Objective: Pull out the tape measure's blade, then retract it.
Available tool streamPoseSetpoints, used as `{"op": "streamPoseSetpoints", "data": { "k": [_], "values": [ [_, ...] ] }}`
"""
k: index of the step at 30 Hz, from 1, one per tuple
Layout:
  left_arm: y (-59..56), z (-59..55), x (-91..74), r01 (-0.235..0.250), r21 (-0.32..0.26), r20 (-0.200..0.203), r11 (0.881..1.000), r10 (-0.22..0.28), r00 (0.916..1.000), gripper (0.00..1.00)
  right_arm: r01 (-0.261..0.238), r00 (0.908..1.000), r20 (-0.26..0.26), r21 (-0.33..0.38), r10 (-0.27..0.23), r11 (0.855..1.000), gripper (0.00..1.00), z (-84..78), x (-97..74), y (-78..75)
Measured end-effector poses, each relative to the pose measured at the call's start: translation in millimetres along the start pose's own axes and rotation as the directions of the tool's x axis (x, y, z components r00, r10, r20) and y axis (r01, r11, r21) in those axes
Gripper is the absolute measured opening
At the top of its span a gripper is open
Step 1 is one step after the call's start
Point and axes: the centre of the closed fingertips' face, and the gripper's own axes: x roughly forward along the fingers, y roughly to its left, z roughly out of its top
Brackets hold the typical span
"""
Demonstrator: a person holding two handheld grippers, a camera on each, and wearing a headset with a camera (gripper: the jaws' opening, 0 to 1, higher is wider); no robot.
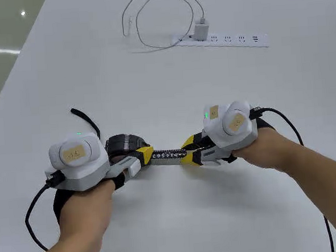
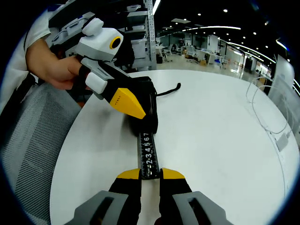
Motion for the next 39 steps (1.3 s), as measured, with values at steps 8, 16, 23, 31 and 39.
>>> {"op": "streamPoseSetpoints", "data": {
  "k": [8, 16, 23, 31, 39],
  "values": [
    [-0.4, -0.4, -0.1, 0.000, 0.000, 0.001, 1.000, 0.000, 1.0000, 0.57, -0.004, 1.0000, 0.007, -0.001, 0.004, 1.000, 0.10, 5.5, 6.4, 1.5],
    [-0.7, -0.5, -0.4, 0.000, -0.002, 0.001, 1.000, 0.000, 1.0000, 0.57, -0.007, 0.9999, 0.014, -0.003, 0.007, 1.000, 0.10, 11.4, 12.6, 2.0],
    [-0.4, -0.5, -0.6, 0.000, -0.004, 0.003, 1.000, 0.000, 1.0000, 0.57, -0.008, 0.9997, 0.022, -0.007, 0.008, 1.000, 0.10, 18.6, 19.6, 2.8],
    [1.3, -0.6, 0.2, 0.000, -0.004, 0.003, 1.000, 0.000, 1.0000, 0.57, -0.012, 0.9995, 0.028, -0.014, 0.013, 1.000, 0.10, 24.8, 26.6, 3.1],
    [1.7, -0.5, 0.4, 0.000, -0.003, 0.004, 1.000, 0.000, 1.0000, 0.57, -0.013, 0.9994, 0.032, -0.017, 0.014, 1.000, 0.10, 30.0, 31.7, 3.6]
  ]
}}
